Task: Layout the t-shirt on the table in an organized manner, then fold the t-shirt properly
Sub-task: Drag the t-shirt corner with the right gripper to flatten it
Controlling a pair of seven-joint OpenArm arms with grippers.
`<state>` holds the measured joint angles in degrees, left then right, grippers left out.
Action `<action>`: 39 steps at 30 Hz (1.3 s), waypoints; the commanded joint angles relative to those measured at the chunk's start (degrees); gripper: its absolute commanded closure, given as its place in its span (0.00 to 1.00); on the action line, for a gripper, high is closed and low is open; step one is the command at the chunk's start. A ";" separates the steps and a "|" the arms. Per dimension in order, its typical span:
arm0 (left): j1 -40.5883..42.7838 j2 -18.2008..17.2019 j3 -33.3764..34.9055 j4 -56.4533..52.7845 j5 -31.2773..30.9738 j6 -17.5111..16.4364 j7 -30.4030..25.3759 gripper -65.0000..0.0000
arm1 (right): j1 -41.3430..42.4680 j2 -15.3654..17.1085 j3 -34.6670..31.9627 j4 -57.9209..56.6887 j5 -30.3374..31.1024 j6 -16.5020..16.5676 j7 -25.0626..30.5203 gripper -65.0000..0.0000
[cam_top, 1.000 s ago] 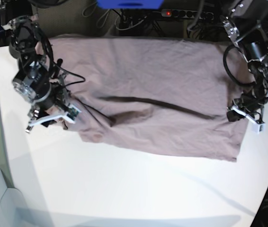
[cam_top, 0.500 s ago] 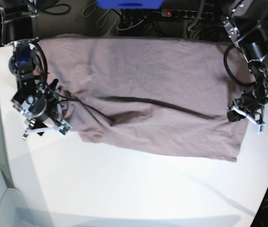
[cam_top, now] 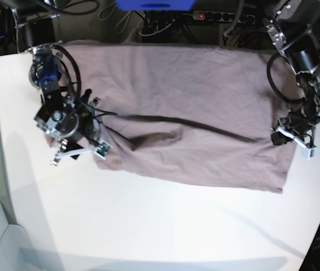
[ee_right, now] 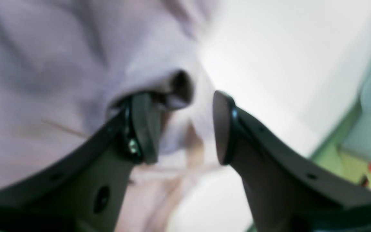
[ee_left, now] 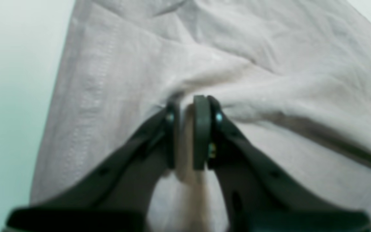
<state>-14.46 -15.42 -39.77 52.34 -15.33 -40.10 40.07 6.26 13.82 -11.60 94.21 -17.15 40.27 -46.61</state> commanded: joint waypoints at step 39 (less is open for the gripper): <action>0.44 -1.06 -0.10 0.72 -0.10 0.10 0.23 0.88 | 25.78 -0.86 1.00 -16.02 -6.28 -0.27 10.43 1.00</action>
<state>-13.52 -15.53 -39.81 52.47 -16.19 -40.14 39.42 29.78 12.56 -10.94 77.01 -23.14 40.29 -36.97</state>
